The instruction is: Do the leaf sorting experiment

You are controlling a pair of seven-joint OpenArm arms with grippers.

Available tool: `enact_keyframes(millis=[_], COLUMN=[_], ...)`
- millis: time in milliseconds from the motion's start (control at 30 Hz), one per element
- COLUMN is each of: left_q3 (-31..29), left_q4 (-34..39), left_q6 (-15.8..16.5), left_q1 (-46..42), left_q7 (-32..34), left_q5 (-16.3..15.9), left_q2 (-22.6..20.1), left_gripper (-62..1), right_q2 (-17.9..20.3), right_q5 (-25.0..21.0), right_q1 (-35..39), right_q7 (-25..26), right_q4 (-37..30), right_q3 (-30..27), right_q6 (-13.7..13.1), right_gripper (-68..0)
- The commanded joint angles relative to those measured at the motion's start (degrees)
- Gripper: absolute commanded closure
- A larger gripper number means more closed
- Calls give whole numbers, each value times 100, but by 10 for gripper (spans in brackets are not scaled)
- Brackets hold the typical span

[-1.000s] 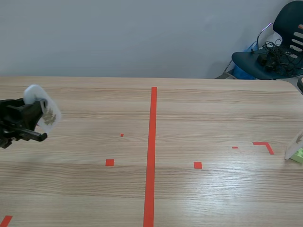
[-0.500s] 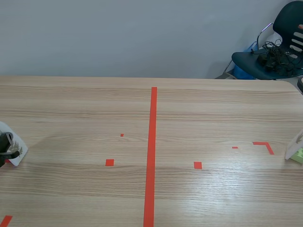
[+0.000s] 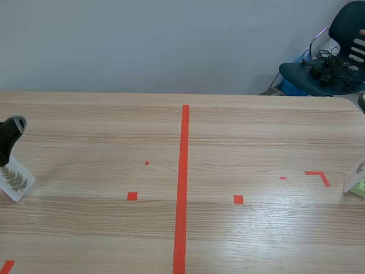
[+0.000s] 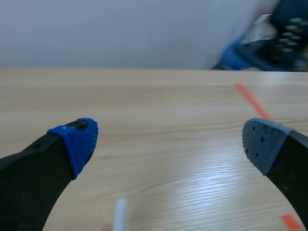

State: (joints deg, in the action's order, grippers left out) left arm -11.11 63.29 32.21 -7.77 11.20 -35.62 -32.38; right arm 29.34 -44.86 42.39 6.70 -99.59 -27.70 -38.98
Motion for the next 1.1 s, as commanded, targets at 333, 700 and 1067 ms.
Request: enact_keyframes(millis=[333, 700, 1067], left_q3=[-358, -96, -79], left_q4=[3412, 4113, 4092], left_q6=[767, 767, 767], left_q1=[-1547, -2243, -2238], left_q7=[-940, -1126, -1104], left_q5=[-76, 422, 640], left_q2=[127, 588, 584], left_gripper=[-623, -623, -623], right_q2=[48, 52, 48], right_q5=[-81, 350, 1858], right_q1=[-98, -350, -1318], right_q7=[131, -26, 236], right_q4=[-11, -11, 7], right_q3=[-114, 129, 2420], right_q6=[-7, -142, 138], right_gripper=[-679, -679, -679])
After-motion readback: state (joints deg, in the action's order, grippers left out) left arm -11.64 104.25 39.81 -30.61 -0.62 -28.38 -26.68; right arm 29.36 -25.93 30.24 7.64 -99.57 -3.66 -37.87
